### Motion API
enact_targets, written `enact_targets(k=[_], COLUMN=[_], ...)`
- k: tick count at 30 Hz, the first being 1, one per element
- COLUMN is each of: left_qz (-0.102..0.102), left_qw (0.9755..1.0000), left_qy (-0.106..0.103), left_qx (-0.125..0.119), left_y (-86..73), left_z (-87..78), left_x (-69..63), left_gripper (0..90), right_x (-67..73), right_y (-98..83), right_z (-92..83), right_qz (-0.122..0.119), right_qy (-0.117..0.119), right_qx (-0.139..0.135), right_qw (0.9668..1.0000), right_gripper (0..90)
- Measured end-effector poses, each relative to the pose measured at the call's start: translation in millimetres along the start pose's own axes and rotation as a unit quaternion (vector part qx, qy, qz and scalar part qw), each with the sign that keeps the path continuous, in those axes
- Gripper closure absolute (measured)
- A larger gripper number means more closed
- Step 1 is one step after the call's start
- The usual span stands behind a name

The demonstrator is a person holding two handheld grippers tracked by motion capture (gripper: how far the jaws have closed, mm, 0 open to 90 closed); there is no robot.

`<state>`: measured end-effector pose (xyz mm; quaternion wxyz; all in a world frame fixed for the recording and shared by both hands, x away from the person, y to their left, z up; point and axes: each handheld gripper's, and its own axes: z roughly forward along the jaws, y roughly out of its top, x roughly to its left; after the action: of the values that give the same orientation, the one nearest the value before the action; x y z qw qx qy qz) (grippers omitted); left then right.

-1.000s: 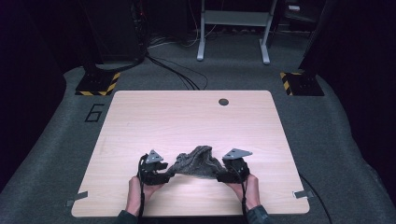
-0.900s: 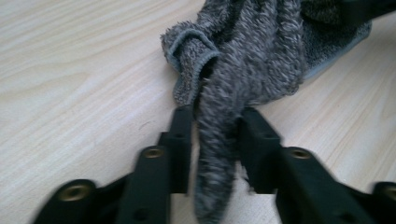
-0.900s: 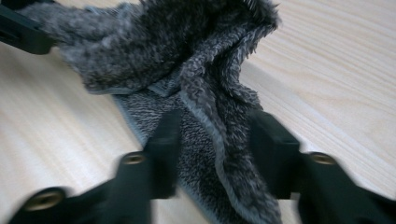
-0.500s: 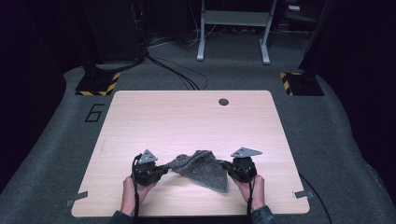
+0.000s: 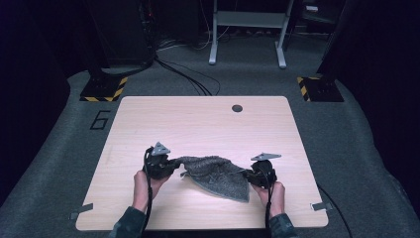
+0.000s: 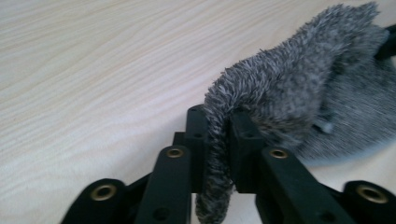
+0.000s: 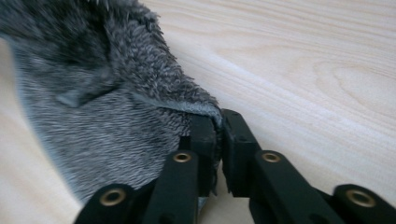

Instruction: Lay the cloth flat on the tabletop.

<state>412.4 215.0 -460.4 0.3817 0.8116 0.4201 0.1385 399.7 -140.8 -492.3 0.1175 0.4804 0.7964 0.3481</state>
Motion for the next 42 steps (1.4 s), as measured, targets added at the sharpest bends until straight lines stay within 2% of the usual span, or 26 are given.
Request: enact_targets(k=[1,3,4,5,6,8,12,18,20,22,24,26,28,30,33,36,40,42], left_qz=[-0.006,-0.017,-0.015,-0.027,-0.029,-0.035,-0.04,-0.037,-0.035,-0.042,-0.043,-0.055,-0.061,-0.06,-0.045,-0.025,-0.006,0.012], left_qw=[1.0,0.9998,0.9998,0.9996,0.9995,0.9993,0.999,0.9992,0.9993,0.9991,0.9991,0.9985,0.9981,0.9982,0.9989,0.9993,0.9993,0.9989], left_qy=[0.003,0.007,0.008,0.007,0.008,0.003,0.001,-0.007,-0.007,-0.008,-0.003,0.001,0.003,-0.003,-0.014,-0.028,-0.034,-0.033], left_qx=[0.002,0.008,0.009,0.002,-0.005,-0.012,-0.02,-0.011,-0.009,-0.004,0.0,-0.002,-0.005,-0.005,-0.002,0.005,0.015,0.03], left_y=[2.3,4.3,4.0,2.1,0.3,-3.6,-11.2,-23.5,-27.1,-31.7,-36.2,-40.7,-44.5,-45.1,-42.2,-35.7,-28.0,-25.8], left_z=[5.3,10.8,10.6,10.0,8.4,4.2,-2.8,-5.2,-4.8,-6.0,-8.2,-10.3,-12.9,-12.9,-8.7,0.5,16.1,22.1], left_x=[1.1,1.9,2.4,1.2,0.9,-0.4,-1.1,-8.3,-8.8,-6.3,-1.8,1.7,3.9,4.0,0.6,-5.7,-14.6,-18.0], left_gripper=[73.0,56.5,49.9,44.9,40.5,34.6,27.2,25.4,25.1,24.9,24.6,24.3,24.2,24.3,25.4,26.6,30.9,37.9], right_x=[0.4,0.2,1.2,2.2,3.5,4.9,11.5,36.1,42.1,46.9,48.0,46.5,42.7,39.3,35.9,40.1,46.8,48.2], right_y=[1.4,2.3,2.2,1.8,0.8,-0.9,-1.2,1.3,2.5,4.2,6.6,10.0,13.8,17.0,20.5,21.0,18.8,17.2], right_z=[3.0,4.3,2.9,0.4,-4.0,-11.2,-24.8,-34.4,-33.2,-26.6,-19.3,-10.2,-0.7,7.3,16.4,14.6,11.5,13.9], right_qz=[0.004,0.0,0.001,-0.001,-0.001,-0.003,-0.01,-0.055,-0.068,-0.081,-0.088,-0.09,-0.085,-0.075,-0.069,-0.074,-0.092,-0.089], right_qy=[-0.004,-0.008,-0.011,-0.015,-0.015,-0.021,-0.02,-0.004,0.007,0.015,0.02,0.018,0.014,0.008,0.003,0.001,0.015,0.025], right_qx=[0.007,0.006,0.003,0.0,-0.005,-0.017,-0.043,-0.064,-0.06,-0.052,-0.04,-0.031,-0.022,-0.013,0.001,-0.01,-0.014,-0.003], right_qw=[1.0,1.0,0.9999,0.9999,0.9999,0.9996,0.9988,0.9964,0.9959,0.9953,0.9951,0.9953,0.9961,0.9971,0.9976,0.9972,0.9955,0.9957], right_gripper=[77.4,70.7,65.9,62.5,60.6,53.6,50.5,49.3,49.3,49.4,51.3,54.1,56.6,58.7,57.4,53.9,49.6,48.0])
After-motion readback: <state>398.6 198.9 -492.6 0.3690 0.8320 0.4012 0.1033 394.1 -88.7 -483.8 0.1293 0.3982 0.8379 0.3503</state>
